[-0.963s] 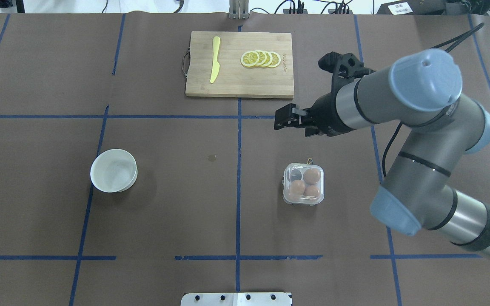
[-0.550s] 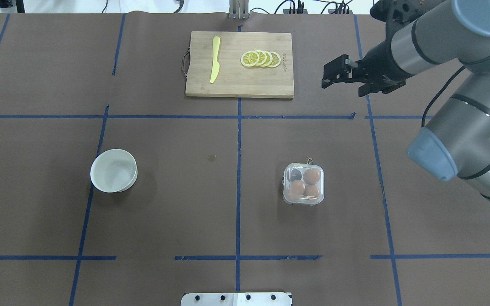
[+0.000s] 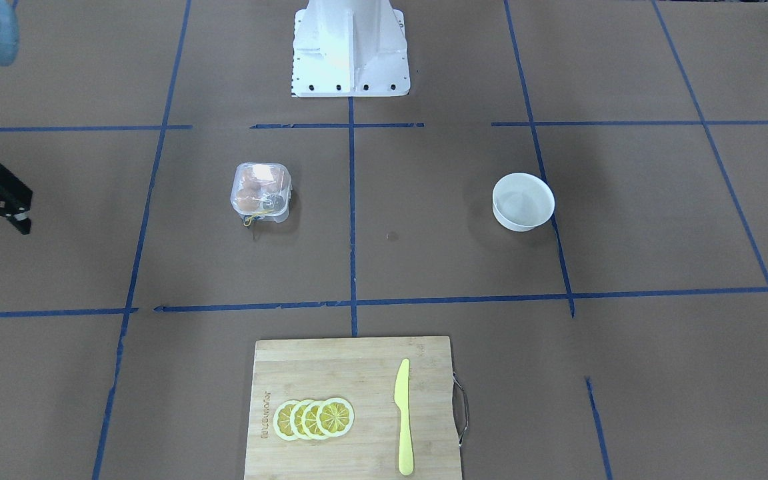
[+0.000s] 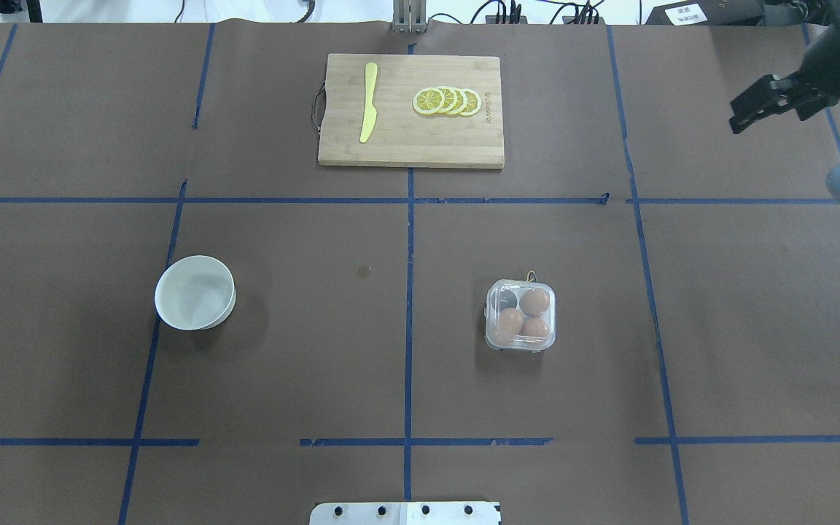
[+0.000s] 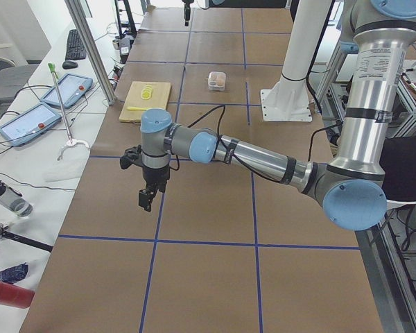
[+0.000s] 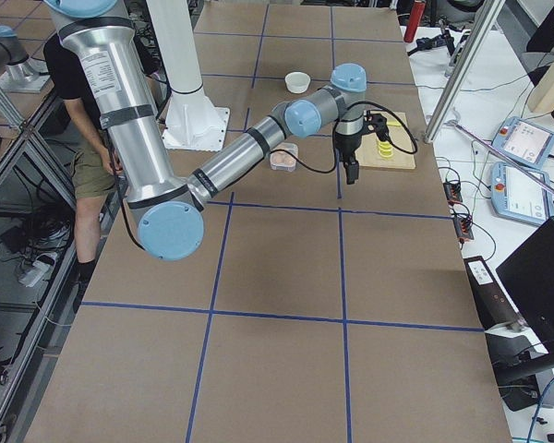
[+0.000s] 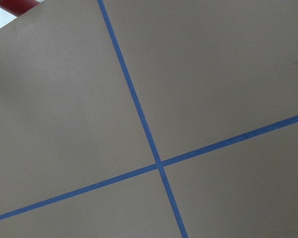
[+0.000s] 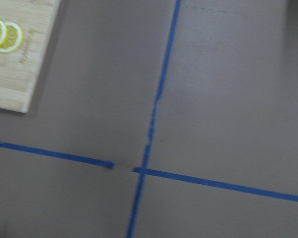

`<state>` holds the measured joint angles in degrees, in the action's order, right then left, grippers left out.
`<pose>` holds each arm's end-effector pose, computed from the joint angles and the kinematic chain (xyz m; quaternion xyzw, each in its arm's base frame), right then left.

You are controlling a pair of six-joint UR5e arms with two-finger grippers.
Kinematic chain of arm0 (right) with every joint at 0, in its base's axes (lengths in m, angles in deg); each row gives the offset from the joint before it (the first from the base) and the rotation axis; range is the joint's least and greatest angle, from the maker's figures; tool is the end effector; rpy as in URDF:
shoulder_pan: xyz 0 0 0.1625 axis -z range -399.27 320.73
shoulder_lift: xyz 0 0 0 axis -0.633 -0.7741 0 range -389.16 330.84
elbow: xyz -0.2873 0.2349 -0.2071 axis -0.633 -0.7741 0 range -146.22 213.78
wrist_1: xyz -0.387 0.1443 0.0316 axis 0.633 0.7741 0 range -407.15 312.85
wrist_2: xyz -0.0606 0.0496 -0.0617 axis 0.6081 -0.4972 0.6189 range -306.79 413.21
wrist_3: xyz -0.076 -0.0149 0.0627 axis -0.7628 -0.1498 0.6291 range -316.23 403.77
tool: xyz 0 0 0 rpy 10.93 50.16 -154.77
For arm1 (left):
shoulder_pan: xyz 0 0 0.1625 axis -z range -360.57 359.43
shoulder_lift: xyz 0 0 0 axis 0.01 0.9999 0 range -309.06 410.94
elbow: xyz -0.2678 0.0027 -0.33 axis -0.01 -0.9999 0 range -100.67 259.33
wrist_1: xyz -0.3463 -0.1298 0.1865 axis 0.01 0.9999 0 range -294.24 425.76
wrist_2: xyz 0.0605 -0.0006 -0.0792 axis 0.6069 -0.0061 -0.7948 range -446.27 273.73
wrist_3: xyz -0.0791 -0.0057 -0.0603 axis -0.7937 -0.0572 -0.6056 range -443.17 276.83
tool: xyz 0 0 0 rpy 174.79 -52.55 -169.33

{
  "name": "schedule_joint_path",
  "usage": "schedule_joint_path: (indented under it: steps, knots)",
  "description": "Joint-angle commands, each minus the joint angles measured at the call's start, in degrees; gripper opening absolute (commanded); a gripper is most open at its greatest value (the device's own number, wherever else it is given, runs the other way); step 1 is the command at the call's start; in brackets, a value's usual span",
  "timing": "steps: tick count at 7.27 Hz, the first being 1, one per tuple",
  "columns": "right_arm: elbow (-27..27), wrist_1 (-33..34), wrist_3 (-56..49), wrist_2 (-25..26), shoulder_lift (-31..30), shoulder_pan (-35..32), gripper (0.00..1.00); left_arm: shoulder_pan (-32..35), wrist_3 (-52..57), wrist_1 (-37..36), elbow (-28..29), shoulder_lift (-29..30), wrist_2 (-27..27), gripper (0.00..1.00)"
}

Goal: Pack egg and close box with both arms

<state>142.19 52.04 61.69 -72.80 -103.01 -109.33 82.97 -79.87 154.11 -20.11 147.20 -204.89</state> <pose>-0.1228 -0.5574 0.3783 0.0998 -0.3530 -0.0843 0.9265 -0.0240 -0.5479 0.5395 0.1117 0.2485 0.1120 0.9556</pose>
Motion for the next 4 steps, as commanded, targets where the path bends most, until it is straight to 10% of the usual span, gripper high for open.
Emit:
schedule_joint_path:
  steps: [1,4]
  knots:
    - [-9.3,0.4,-19.3,-10.2,-5.1,-11.0,1.0,2.1,4.2,0.1,3.0,-0.7,-0.1,1.0]
    - [-19.2,0.3,-36.0,-11.1,-9.5,-18.2,1.0,3.4,8.1,0.1,5.0,-3.4,-10.5,1.0]
